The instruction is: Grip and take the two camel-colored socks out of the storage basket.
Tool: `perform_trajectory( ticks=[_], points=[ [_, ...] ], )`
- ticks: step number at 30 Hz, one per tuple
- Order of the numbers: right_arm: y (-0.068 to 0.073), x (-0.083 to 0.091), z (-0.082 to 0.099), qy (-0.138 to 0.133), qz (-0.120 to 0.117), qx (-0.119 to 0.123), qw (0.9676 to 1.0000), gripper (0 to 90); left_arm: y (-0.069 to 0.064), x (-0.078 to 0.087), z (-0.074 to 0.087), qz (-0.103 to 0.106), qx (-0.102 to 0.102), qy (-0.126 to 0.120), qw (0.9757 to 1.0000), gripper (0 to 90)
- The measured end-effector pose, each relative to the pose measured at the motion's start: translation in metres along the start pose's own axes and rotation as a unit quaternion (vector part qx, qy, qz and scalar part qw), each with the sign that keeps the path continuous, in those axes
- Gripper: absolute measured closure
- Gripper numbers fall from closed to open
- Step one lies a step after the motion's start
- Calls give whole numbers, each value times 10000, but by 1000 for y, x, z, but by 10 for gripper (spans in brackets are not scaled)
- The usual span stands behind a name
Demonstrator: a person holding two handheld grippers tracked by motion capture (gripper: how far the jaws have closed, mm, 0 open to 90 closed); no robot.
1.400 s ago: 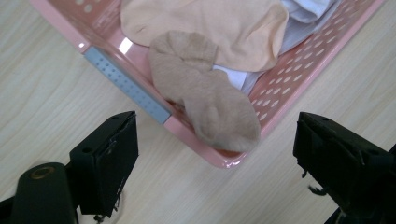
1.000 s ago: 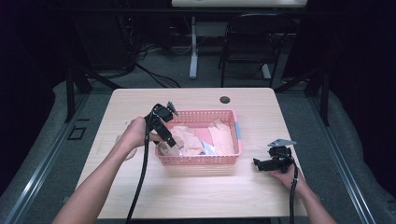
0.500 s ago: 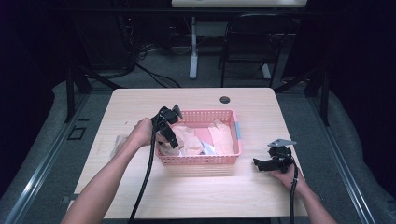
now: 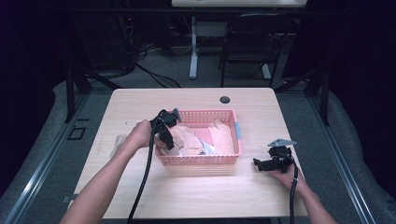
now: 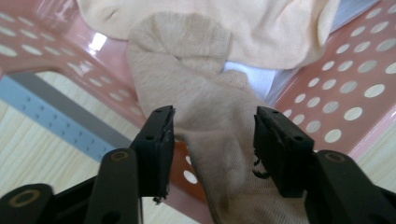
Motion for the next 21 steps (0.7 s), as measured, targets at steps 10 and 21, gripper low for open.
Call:
perform_trajectory(
  ticks=[10, 21],
  points=[
    [0, 0, 0, 13, 8, -9, 10000, 0, -6, 4, 1, -133, -219, 89, 9996, 775],
    [0, 0, 0, 9, 6, -11, 10000, 0, -14, 20, -5, -216, -533, -39, 9983, 877]
  ],
)
Point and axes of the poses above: each handheld gripper's, and its own axes: x roughly backward along the jaws, z roughly out of its underside, y roughly to its left, the point moved 5 cm from there along -x, roughly forward along the jaws, and after that the axes turned 9 degrees about z, right-handed, at the moved point
